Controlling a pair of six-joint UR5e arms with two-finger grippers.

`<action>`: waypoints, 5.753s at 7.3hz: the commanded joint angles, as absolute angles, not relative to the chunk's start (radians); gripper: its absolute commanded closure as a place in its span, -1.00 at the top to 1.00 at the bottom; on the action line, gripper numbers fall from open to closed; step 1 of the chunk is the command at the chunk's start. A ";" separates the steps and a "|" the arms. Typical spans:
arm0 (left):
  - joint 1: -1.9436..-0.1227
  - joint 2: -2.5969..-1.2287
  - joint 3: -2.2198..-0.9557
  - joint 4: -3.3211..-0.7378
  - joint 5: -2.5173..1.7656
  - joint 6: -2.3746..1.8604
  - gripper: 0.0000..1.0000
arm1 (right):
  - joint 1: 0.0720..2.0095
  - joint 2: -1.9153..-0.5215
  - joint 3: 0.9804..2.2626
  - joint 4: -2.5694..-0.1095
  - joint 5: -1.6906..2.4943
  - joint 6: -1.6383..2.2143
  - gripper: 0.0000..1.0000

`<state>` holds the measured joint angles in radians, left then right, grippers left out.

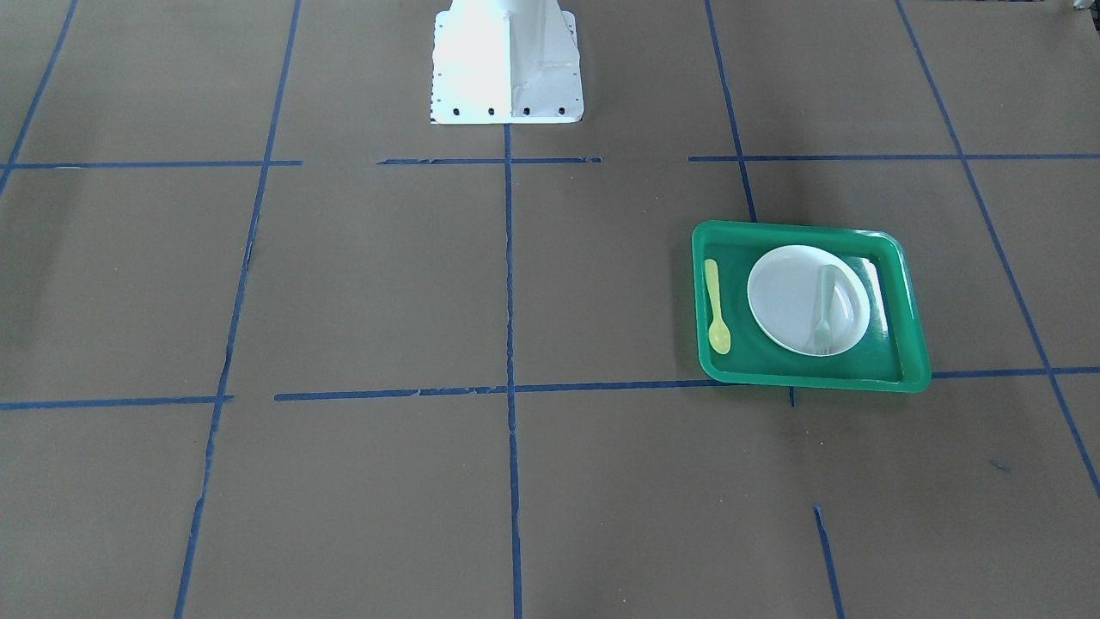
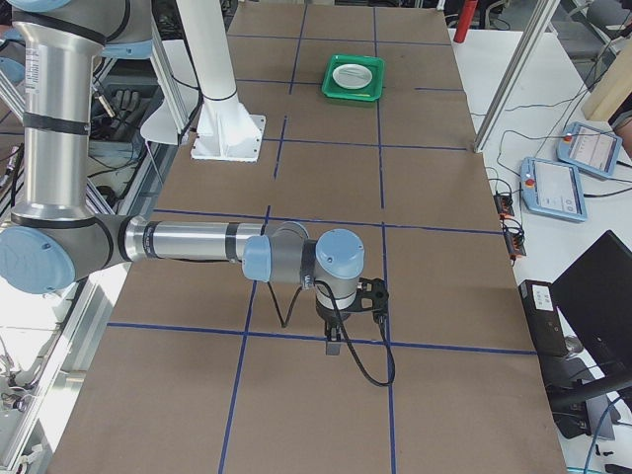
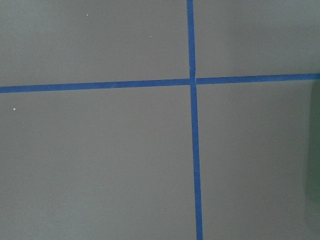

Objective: Place fork

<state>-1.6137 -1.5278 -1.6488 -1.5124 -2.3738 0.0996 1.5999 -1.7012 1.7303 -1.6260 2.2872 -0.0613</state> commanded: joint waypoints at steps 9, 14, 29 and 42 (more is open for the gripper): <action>-1.099 -1.577 -1.922 -1.773 -2.196 -0.755 1.00 | 1.600 -1.701 1.730 -1.626 2.287 -0.060 1.00; -0.945 -1.693 -1.714 -1.942 -2.135 -0.779 1.00 | 1.600 -1.701 1.730 -1.626 2.287 -0.061 1.00; -0.828 -1.727 -1.580 -2.128 -2.100 -0.891 -0.39 | 1.600 -1.701 1.730 -1.626 2.287 -0.061 1.00; -0.931 -1.632 -1.631 -2.118 -2.106 -0.632 -0.90 | 1.600 -1.701 1.729 -1.626 2.287 -0.061 1.00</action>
<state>-0.9238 -1.6308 -1.6513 -2.1131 -2.1088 -0.6492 1.5999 -1.7012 1.7301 -1.6260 2.2872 -0.0613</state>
